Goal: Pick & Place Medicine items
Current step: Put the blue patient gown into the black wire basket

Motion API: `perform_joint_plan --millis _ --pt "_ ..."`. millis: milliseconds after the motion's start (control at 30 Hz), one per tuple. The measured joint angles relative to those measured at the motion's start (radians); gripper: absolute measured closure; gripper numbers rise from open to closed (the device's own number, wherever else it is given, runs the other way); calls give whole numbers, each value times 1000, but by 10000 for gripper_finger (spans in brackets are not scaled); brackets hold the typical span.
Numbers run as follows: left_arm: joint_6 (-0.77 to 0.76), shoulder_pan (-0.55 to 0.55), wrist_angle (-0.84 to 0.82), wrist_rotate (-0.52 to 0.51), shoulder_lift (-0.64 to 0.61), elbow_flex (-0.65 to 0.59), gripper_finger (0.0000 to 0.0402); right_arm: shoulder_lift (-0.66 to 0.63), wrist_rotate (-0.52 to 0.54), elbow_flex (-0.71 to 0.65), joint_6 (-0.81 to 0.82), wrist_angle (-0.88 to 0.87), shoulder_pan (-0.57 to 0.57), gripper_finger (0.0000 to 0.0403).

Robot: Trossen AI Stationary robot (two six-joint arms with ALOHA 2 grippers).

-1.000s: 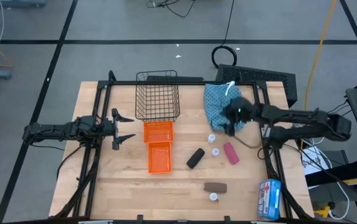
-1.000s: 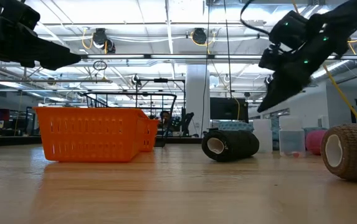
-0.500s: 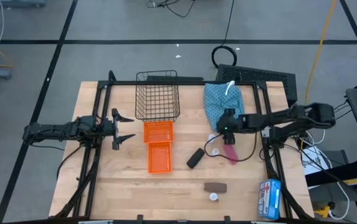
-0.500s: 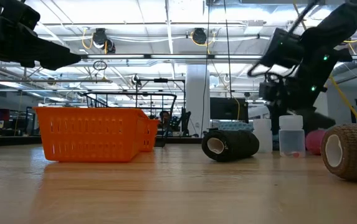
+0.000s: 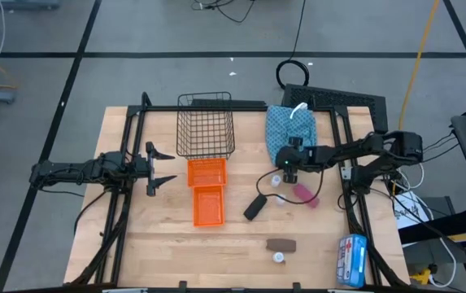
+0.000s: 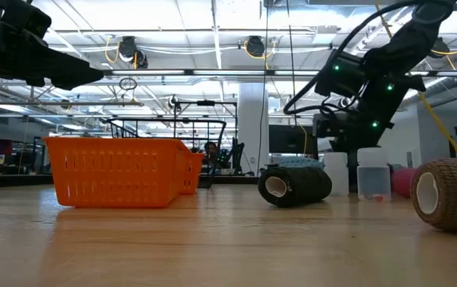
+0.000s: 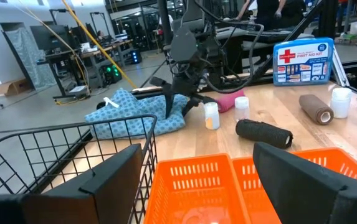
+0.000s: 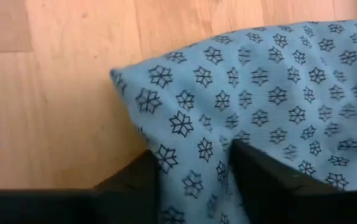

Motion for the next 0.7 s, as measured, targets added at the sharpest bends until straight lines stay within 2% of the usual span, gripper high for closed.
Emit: perform_joint_plan --millis 133,367,533,700 --pt "0 0 0 0 0 0 92 0 3 -26 29 18 -8 373" --pt "0 0 0 0 0 0 91 -54 -2 -19 58 49 -10 376" --pt "0 0 0 0 0 0 91 -202 -16 14 43 39 -19 376" --pt "0 0 0 0 0 0 91 -376 -17 25 38 161 -47 376"
